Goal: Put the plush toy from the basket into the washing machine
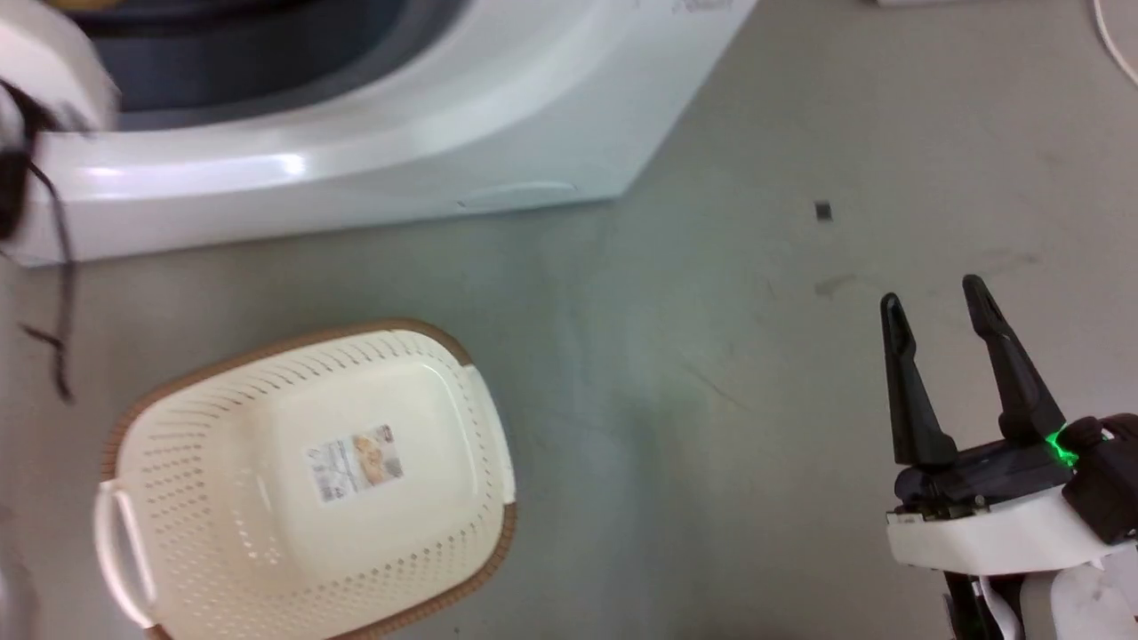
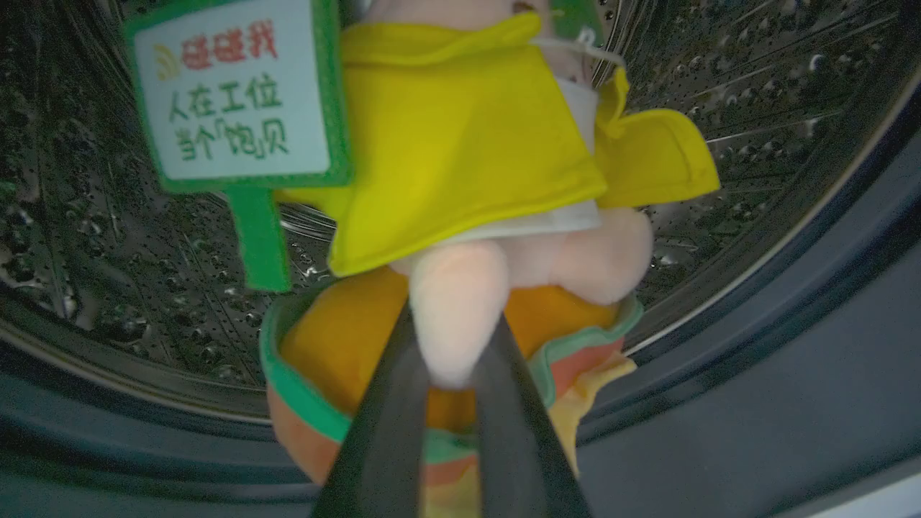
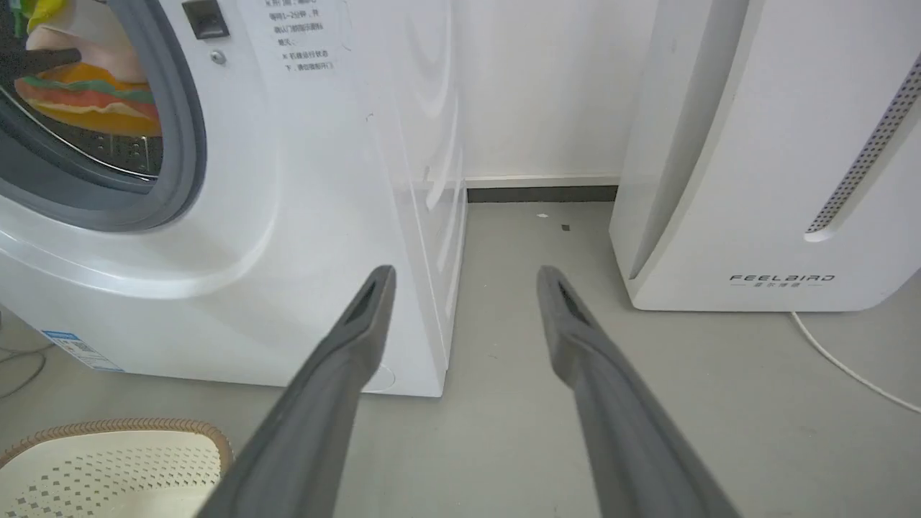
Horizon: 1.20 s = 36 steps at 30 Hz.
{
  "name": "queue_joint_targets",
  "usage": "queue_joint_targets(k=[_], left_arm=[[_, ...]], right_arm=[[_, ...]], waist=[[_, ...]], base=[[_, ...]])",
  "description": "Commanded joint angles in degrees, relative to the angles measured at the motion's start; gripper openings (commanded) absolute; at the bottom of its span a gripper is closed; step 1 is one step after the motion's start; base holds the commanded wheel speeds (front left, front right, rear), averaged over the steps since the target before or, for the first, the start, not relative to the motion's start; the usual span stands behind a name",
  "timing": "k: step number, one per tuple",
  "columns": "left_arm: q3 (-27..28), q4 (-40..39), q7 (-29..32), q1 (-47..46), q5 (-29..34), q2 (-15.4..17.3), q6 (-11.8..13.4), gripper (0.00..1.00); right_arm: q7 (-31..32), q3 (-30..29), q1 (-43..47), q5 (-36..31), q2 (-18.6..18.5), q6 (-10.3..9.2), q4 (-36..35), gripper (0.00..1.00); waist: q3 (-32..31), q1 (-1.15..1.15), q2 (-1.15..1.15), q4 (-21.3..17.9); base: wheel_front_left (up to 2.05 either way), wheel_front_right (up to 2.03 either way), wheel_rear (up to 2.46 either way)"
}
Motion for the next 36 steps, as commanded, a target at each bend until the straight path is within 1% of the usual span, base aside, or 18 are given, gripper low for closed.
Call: queue_joint_targets(k=[1,8,11,14,21,24,28,31,35,36], left_arm=[[-0.18,0.05,-0.01,-1.50,0.24,0.06,-0.20,0.00],[-3.88,8.45,0.90,-15.46,1.02,3.97,-0.70,0.00],[-6.74,12.12,0.90,-19.27,2.16,5.29,-0.77,0.00],[-10.01,15.76,1.31,-21.64,2.07,5.82,-0.80,0.00],[-16.66,22.37,3.24,-24.36,-2.08,6.06,-0.81,0.00],[-19.85,23.67,4.28,-25.10,-4.82,5.89,-0.81,0.00],[-25.06,24.38,5.86,-26.31,-7.91,6.84,-0.82,0.00],[-27.11,24.88,5.51,-27.57,-10.19,7.34,-0.82,0.00],[-28.71,25.64,4.36,-28.80,-13.29,7.14,-0.82,0.00],[-29.00,25.97,4.13,-29.09,-13.88,7.13,-0.82,0.18]], right_arm=[[-0.26,0.01,-0.66,0.25,0.04,-0.05,-0.27,1.00],[-0.26,0.55,-1.91,1.37,0.04,-0.05,-0.74,1.00],[-0.26,0.67,-2.28,1.75,0.04,-0.05,-0.98,1.00],[-0.26,0.88,-2.35,1.87,0.04,-0.05,-1.05,1.00],[-0.26,1.19,-2.40,1.86,0.04,-0.05,-0.88,1.00],[-0.26,1.25,-2.52,1.76,0.04,-0.05,-0.94,1.00],[-0.26,2.07,-3.12,1.27,0.04,-0.05,-0.94,1.00],[-0.26,1.99,-3.64,1.36,0.04,-0.05,-1.14,1.00],[-0.26,1.89,-3.86,1.21,0.04,-0.05,-1.34,1.00],[-0.26,1.85,-3.89,1.17,0.04,-0.05,-1.33,1.00]], waist=[[3.74,-0.01,0.00,-2.98],[8.59,-0.01,0.00,-5.08],[9.89,-0.01,0.00,-5.72],[10.66,-0.01,0.00,-5.96],[11.24,-0.01,0.00,-5.68],[11.47,-0.01,0.00,-5.34],[12.22,-0.01,0.00,-5.33],[12.74,-0.01,0.00,-5.39],[13.26,-0.01,0.00,-5.33],[13.34,-0.01,0.00,-5.30]], base=[[0.00,0.00,0.00],[0.00,0.00,0.00],[0.00,0.00,0.00],[0.00,0.00,0.00],[0.00,0.00,0.00],[0.00,0.00,0.00],[0.00,0.00,0.00],[0.00,0.00,0.00],[0.00,0.00,0.00],[0.00,0.00,0.00]])
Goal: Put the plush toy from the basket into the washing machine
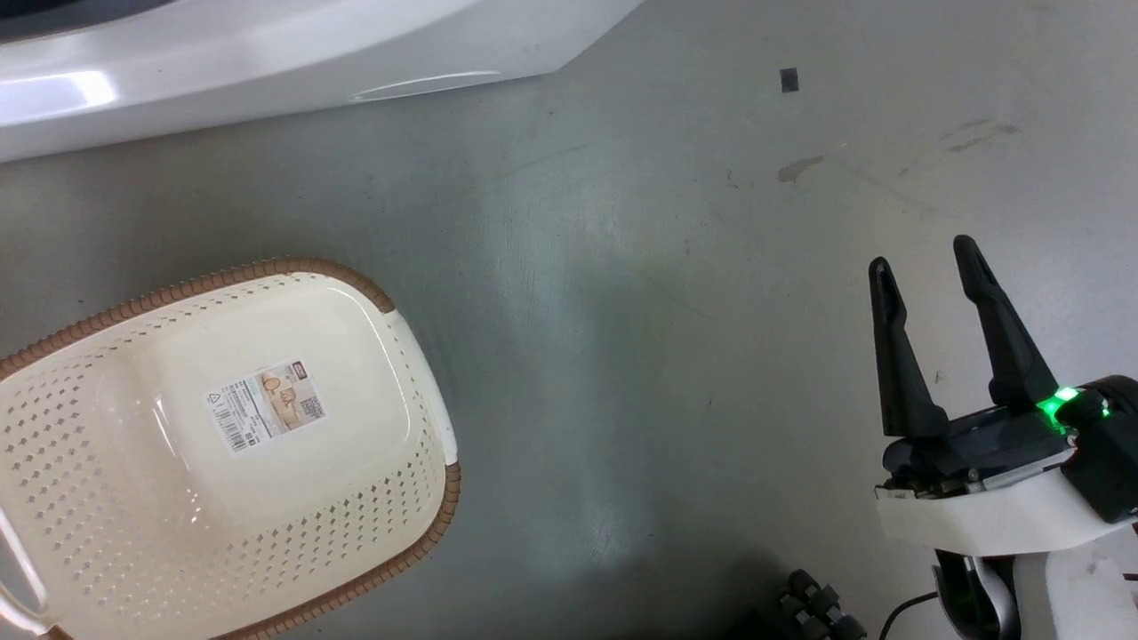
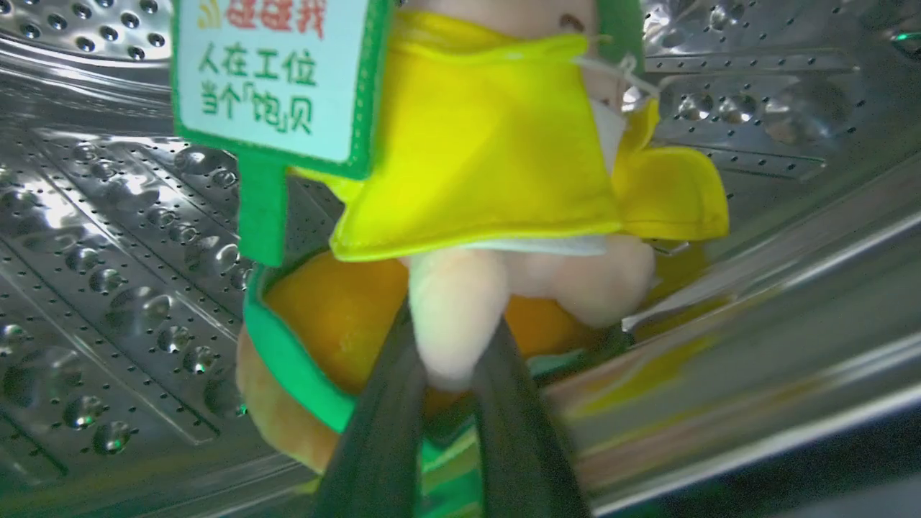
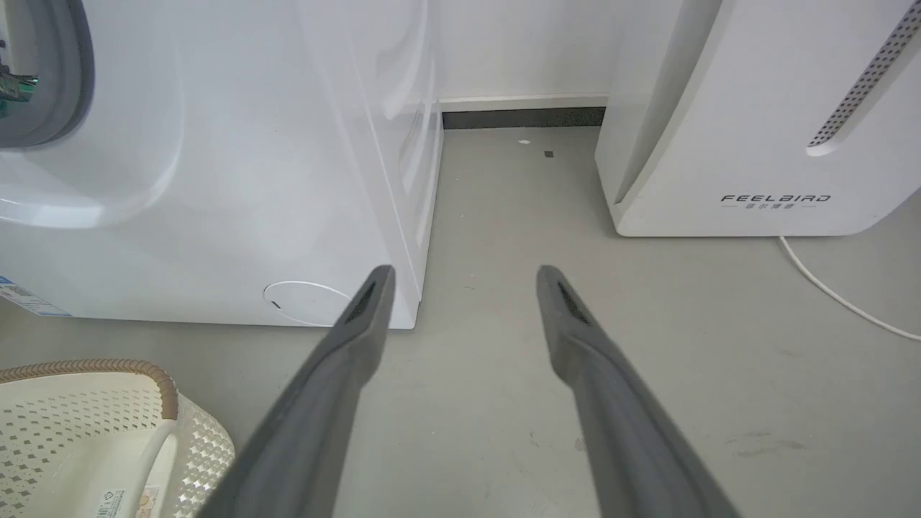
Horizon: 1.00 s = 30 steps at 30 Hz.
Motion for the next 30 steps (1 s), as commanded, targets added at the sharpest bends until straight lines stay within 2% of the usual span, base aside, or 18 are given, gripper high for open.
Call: queue_joint_targets(k=[1,2,11,21,26,30], left_arm=[[-0.81,1.03,-0.57,-0.55,-0.89,0.02,-0.18,0.81],[-1.06,1.48,-0.93,-0.78,-1.18,0.00,-0.18,1.00],[-3.16,4.74,-6.92,1.10,-4.01,-1.81,-0.18,1.00],[-3.15,6.22,-19.86,10.67,-7.82,-6.27,0.21,1.00],[-3.23,3.47,-22.70,17.19,-7.40,-8.68,2.65,1.00],[-0.85,-5.13,-23.08,23.57,-6.39,-9.14,6.43,1.00]], right_arm=[[-0.26,-0.14,-0.80,0.02,0.05,-0.05,-0.18,1.00],[-0.26,-0.24,-0.85,0.02,0.05,-0.05,-0.13,1.00],[-0.26,-1.42,-1.04,-0.99,0.05,-0.05,0.55,1.00],[-0.26,-3.84,0.31,-3.69,0.05,-0.05,1.54,1.00],[-0.26,-4.34,2.01,-5.32,0.05,-0.05,2.35,1.00],[-0.26,-4.83,3.39,-6.17,0.05,-0.05,2.49,1.00]], waist=[[0.12,0.00,0.00,0.08],[0.13,0.00,0.00,0.14],[-3.48,0.00,0.00,1.81],[-16.02,0.00,0.00,6.18],[-23.10,0.00,0.00,9.03],[-27.95,0.00,0.00,11.14]], base=[[0.00,0.00,0.00],[0.00,0.00,0.00],[0.00,0.00,0.00],[0.00,0.00,0.00],[0.00,0.00,0.00],[0.00,0.00,0.00]])
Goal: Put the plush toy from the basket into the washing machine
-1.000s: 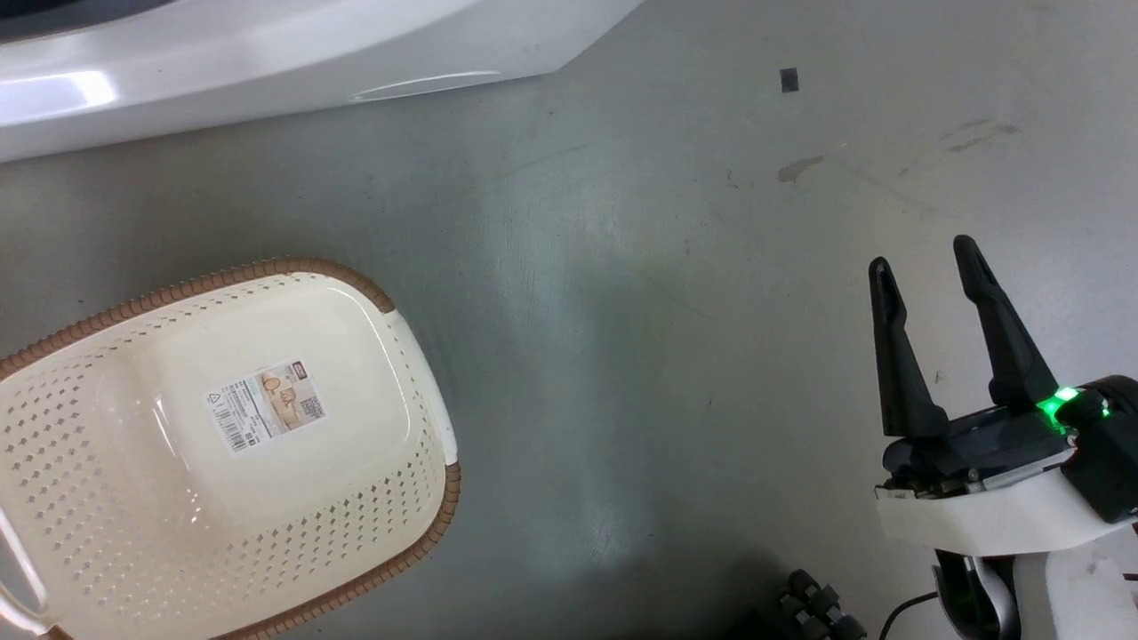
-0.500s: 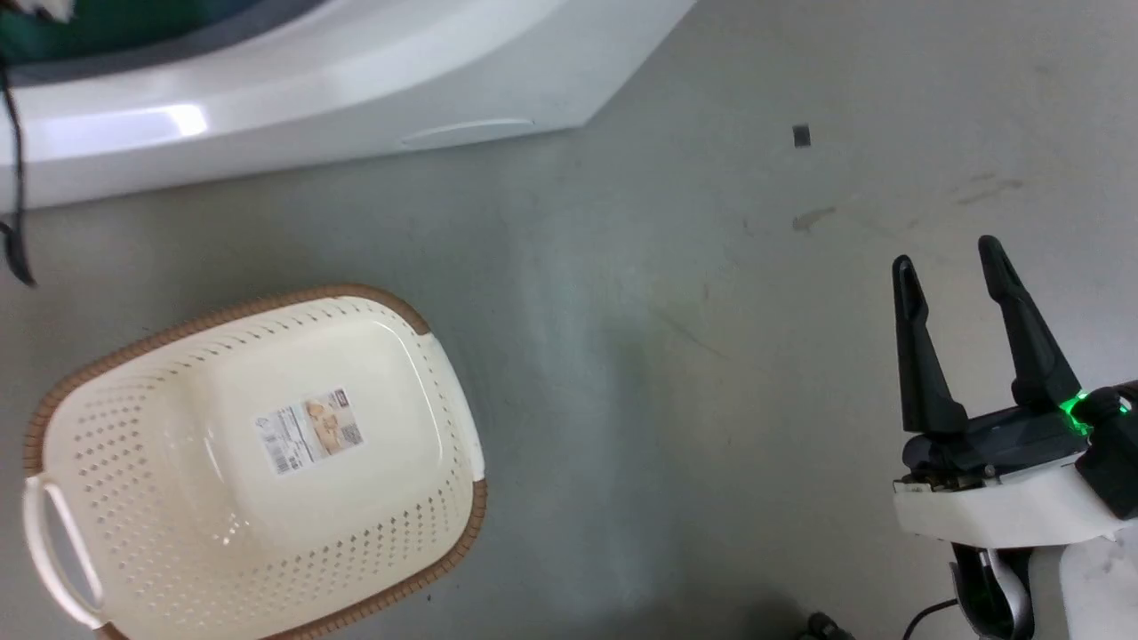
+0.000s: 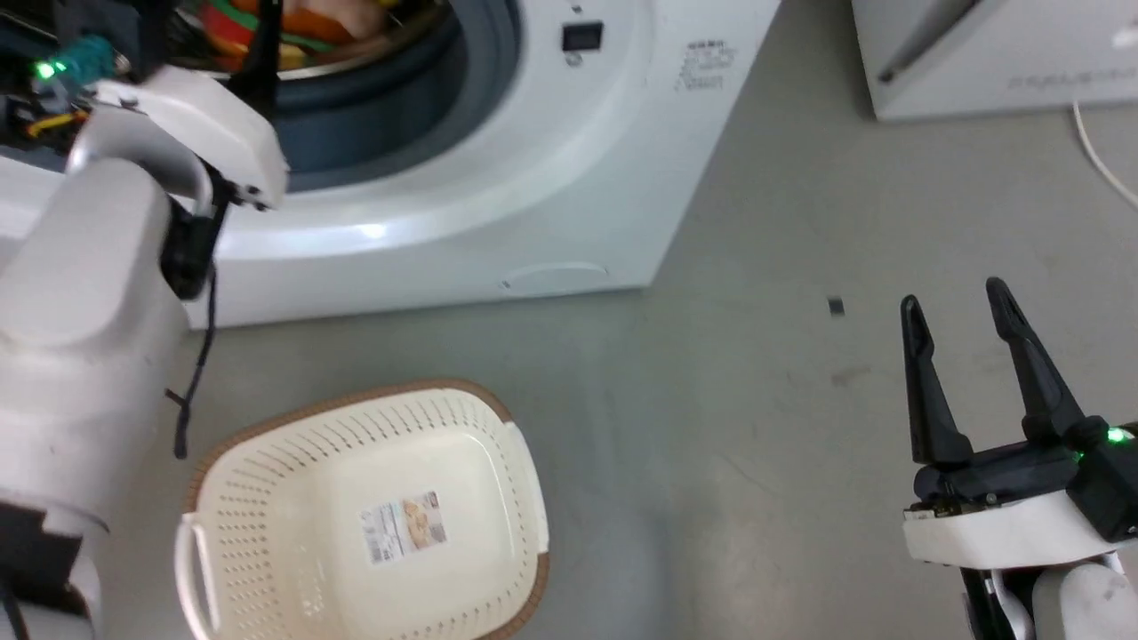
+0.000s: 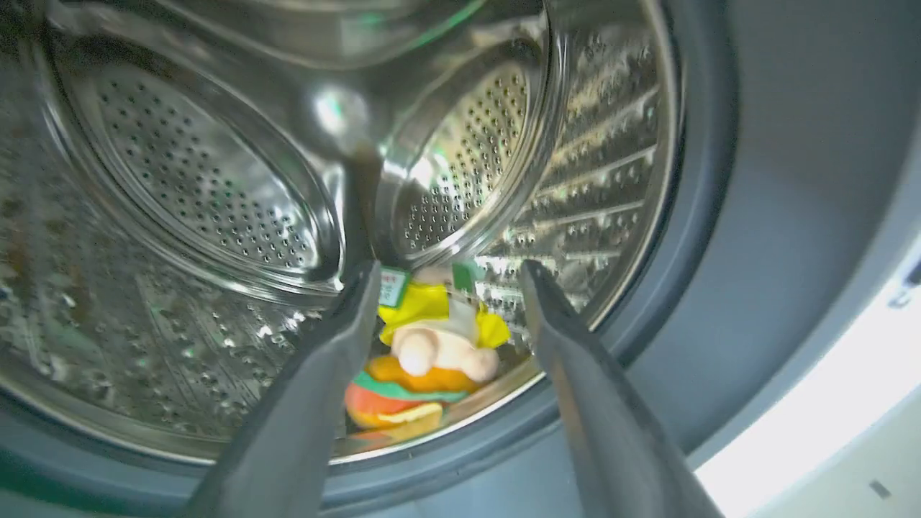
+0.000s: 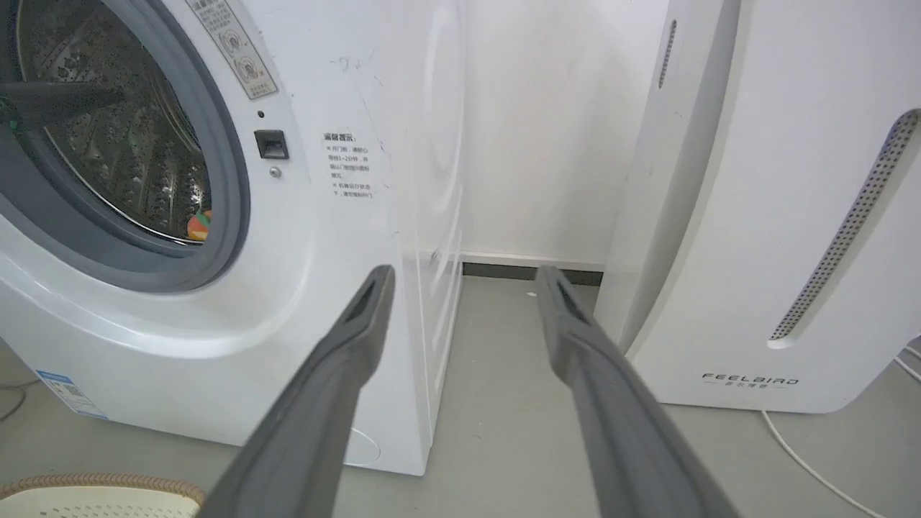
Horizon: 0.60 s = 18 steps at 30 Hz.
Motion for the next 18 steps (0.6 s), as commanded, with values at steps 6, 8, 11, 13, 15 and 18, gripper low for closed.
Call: queue_joint_targets(k=[6,8,11,13,15,18], left_arm=[[7.73,-21.04,-0.34,18.86,2.16,0.56,7.56,1.00],[10.19,-26.11,-0.35,24.53,2.20,0.53,9.31,1.00],[11.83,-30.46,-0.35,29.86,3.16,0.57,10.64,1.00],[13.76,-34.46,-0.35,34.89,3.81,0.02,12.12,1.00],[15.61,-37.99,-0.35,39.72,4.63,-0.68,13.32,1.00],[17.12,-41.56,-0.35,45.66,6.44,-1.56,14.07,1.00]], right_arm=[[-0.26,-0.46,3.30,-0.79,0.06,-0.05,-0.16,1.00],[-0.26,-0.30,4.08,-0.77,0.06,-0.05,-0.16,1.00],[-0.26,-0.19,4.62,-0.78,0.06,-0.05,-0.11,1.00],[-0.26,-0.02,5.06,-0.73,0.06,-0.05,-0.14,1.00],[-0.26,0.22,5.73,-0.78,0.06,-0.05,-0.12,1.00],[-0.26,-0.28,7.04,-0.44,0.06,-0.05,-0.40,1.00]], waist=[[-11.40,0.00,0.00,5.93],[-12.62,0.00,0.00,6.31],[-13.57,0.00,0.00,6.66],[-14.41,0.00,0.00,6.95],[-15.38,0.00,0.00,7.15],[-16.53,0.00,0.00,7.89]], base=[[0.00,0.00,0.00],[0.00,0.00,0.00],[0.00,0.00,0.00],[0.00,0.00,0.00],[0.00,0.00,0.00],[0.00,0.00,0.00]])
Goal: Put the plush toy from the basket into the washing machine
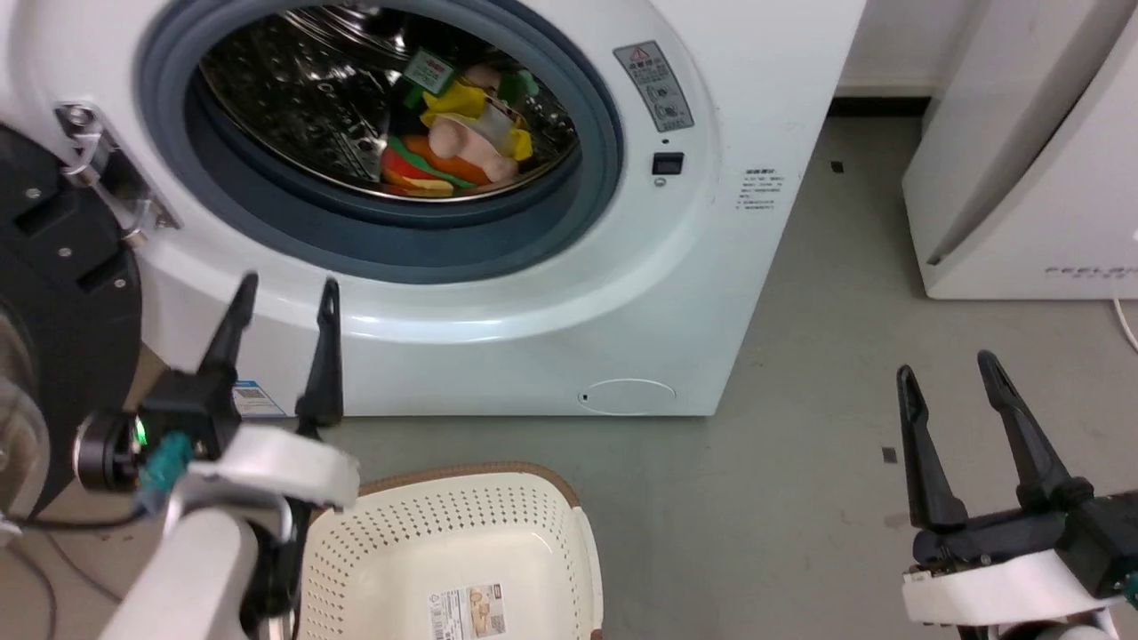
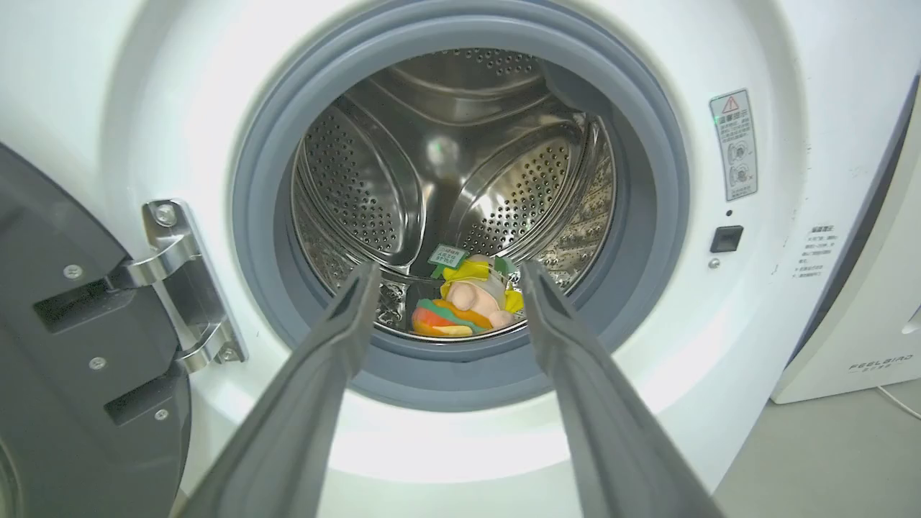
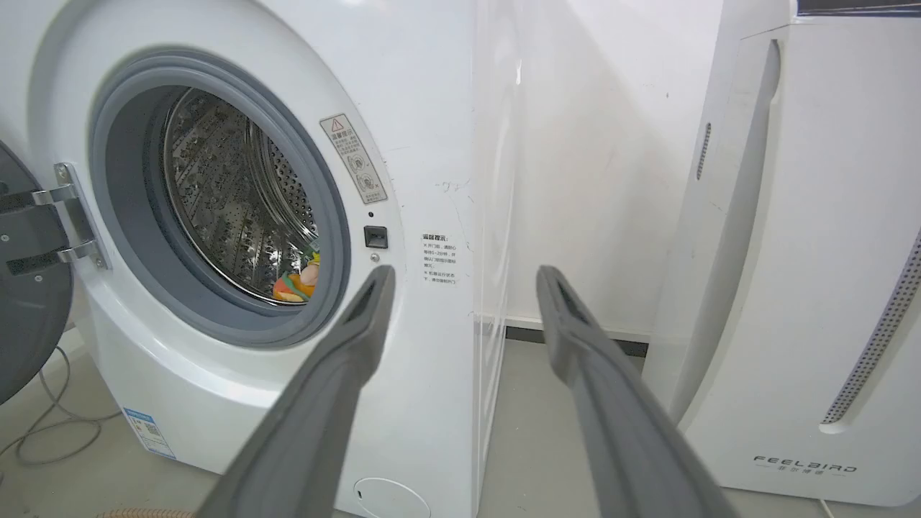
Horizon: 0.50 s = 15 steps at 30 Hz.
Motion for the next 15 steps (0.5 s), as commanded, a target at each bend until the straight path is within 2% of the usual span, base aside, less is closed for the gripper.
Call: queue_joint_targets(k=[1,4,8,15], left_arm=[[0.54,-1.15,-0.30,2.26,0.99,-0.55,0.52,1.00],[1.17,-2.42,-0.30,6.65,2.28,-1.71,0.28,1.00],[1.65,-3.31,-0.30,11.89,2.34,-3.56,-1.67,1.00],[3.02,-3.42,-0.30,18.15,5.94,-6.62,-1.95,1.00]], right_arm=[[-0.26,-0.21,1.16,-0.04,0.06,-0.05,-0.18,1.00],[-0.26,0.25,2.62,-0.06,0.06,-0.05,0.02,1.00],[-0.26,0.15,4.02,0.46,0.06,-0.05,0.32,1.00],[-0.26,0.10,5.64,1.74,0.06,-0.05,1.36,1.00]], waist=[[-1.08,0.01,0.00,0.82],[-2.30,0.01,0.00,1.21],[-3.90,0.01,0.00,1.64],[-5.72,0.01,0.00,1.99]], base=[[0.00,0.00,0.00],[0.00,0.00,0.00],[0.00,0.00,0.00],[0.00,0.00,0.00]])
